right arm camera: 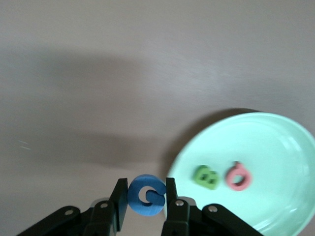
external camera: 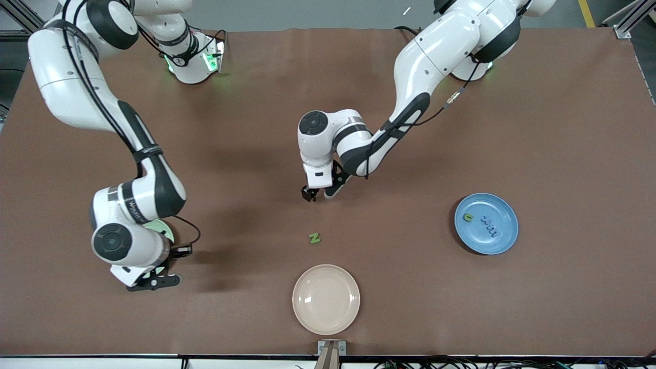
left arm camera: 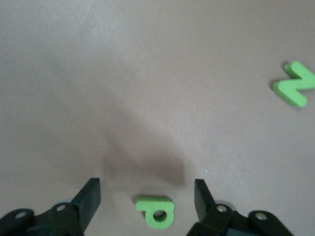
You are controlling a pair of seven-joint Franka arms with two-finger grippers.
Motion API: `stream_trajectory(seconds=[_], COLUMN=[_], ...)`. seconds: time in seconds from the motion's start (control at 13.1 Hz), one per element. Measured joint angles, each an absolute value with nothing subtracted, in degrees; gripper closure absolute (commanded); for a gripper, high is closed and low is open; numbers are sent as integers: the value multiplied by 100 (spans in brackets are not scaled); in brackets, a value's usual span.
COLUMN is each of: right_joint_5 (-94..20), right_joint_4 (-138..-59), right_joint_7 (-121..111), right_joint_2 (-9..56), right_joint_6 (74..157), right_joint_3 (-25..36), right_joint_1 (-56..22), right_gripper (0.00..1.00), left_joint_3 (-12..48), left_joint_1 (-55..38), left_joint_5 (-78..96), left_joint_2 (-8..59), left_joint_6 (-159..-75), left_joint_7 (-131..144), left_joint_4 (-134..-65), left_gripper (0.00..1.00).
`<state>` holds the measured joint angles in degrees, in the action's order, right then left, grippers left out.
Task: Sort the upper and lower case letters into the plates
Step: 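Release the blue G on the green plate with the right gripper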
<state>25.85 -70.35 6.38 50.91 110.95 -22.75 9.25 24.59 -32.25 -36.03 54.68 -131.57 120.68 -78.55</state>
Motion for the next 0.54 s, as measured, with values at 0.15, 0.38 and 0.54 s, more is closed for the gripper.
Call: stream_trajectory(seconds=[0.15, 0.38, 0.54], right_joint_5=[2585, 2581, 2581], right_joint_4=[-7111, -7260, -7553], right_joint_7=[-174, -1098, -1245], right_joint_2=[5105, 5140, 5161], right_joint_6=[11140, 11369, 11610], right_joint_3=[-2272, -2273, -2276], right_joint_1=[1267, 1797, 2058], right_gripper=[89, 54, 23], left_joint_3=[2438, 2438, 2437], left_joint_1=[-3303, -3361, -3391], left_joint_5=[-3603, -3603, -3579], left_joint_2=[5480, 5510, 5616], left_joint_6=[-13155, -13136, -13018], left_joint_7=[12009, 11809, 11589], left_joint_4=[-7789, -7690, -7567], left_gripper=[23, 31, 35])
